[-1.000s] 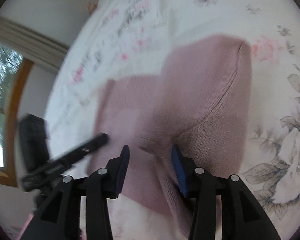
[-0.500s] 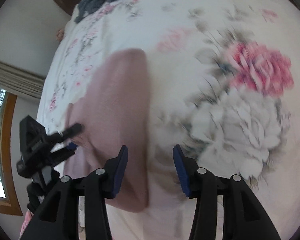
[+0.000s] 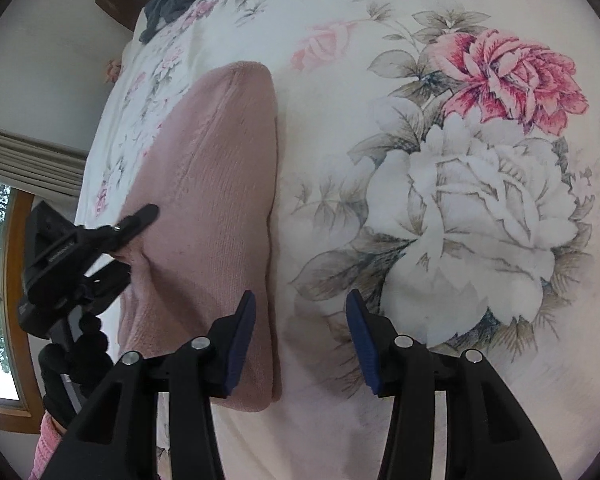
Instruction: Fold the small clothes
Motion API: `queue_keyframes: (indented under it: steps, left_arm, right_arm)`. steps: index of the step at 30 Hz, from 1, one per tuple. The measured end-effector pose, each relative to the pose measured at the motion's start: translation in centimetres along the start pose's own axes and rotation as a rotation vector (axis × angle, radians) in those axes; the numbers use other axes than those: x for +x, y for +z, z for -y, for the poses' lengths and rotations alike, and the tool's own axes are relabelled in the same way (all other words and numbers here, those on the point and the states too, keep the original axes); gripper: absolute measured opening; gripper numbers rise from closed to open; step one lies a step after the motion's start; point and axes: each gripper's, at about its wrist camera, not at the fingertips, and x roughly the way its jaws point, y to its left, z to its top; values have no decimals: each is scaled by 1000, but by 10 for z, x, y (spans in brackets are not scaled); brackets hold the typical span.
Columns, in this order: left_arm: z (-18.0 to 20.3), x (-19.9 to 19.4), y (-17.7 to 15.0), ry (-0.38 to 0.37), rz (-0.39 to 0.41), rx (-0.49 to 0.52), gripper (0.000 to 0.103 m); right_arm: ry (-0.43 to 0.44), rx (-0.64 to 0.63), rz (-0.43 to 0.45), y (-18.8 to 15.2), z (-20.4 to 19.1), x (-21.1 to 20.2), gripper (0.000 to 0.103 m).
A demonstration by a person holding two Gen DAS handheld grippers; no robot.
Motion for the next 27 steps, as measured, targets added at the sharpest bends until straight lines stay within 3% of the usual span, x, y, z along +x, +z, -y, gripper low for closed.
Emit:
queue_keyframes:
  steps: [9, 19, 27]
  left_arm:
    - [2, -77, 14, -11, 74, 116, 18]
    - [-70, -156, 45, 91, 131, 98, 17]
    - [-146, -156, 54, 171, 109, 0, 17]
  right_arm:
    - [35, -35, 4, -1, -28, 2, 48]
    - [107, -156, -52, -10, -94, 34, 49]
    - [147, -199, -121, -23, -131, 71, 51]
